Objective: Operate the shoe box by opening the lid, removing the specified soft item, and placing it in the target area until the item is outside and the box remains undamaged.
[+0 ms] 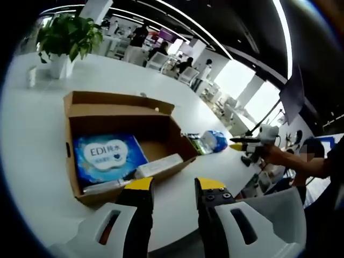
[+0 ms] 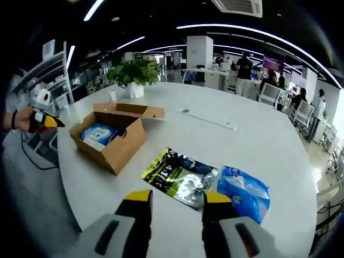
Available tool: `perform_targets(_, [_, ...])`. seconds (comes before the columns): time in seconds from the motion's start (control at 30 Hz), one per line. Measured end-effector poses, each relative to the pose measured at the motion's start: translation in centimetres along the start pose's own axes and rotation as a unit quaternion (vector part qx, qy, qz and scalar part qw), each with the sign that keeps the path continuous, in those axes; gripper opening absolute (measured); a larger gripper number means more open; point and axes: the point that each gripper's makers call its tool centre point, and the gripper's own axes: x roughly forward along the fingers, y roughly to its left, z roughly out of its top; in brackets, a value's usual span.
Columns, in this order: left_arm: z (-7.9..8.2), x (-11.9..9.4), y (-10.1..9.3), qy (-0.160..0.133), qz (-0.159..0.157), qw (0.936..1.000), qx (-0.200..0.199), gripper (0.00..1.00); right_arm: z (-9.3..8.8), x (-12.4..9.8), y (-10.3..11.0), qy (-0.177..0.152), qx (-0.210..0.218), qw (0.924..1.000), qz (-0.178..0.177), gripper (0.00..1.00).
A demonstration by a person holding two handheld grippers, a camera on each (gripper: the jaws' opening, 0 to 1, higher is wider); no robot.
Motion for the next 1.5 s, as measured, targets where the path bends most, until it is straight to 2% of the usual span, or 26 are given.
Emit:
perform_targets(0.37, [0.6,-1.3,1.4,-0.015,0.015,0.9998,-0.006,0.29,2.8,1.4,2.8,-0.008,-0.015,0.9994,0.029,0.33])
perform_targets(0.7, [1.3,-1.3,2.9,-0.023,0.042,0.9987,-0.014,0.28,4.6,3.7,7.1,-0.013,-0.022,0.9972,0.071,0.33])
perform_targets(0.9, [0.9,-1.2,3.9,-0.005,0.063,0.998,-0.004,0.3,5.4,5.2,10.1,-0.012,-0.027,0.9943,0.103,0.33])
perform_targets(1.13, [0.6,-1.2,5.5,0.015,0.084,0.9963,0.009,0.32,5.7,6.9,12.8,-0.009,-0.017,0.993,0.117,0.33])
perform_targets(1.27, [0.4,-1.0,5.8,0.025,0.074,0.997,0.005,0.35,6.1,7.7,14.1,-0.01,-0.008,0.9926,0.12,0.33])
perform_targets(1.37, [0.0,-0.9,6.5,0.04,0.079,0.9961,0.01,0.35,6.3,8.5,15.0,-0.012,0.003,0.9924,0.123,0.33])
perform_targets(1.5, [0.1,-1.0,7.2,0.041,0.085,0.9955,0.004,0.34,6.1,9.0,16.0,-0.009,0.009,0.9919,0.126,0.33])
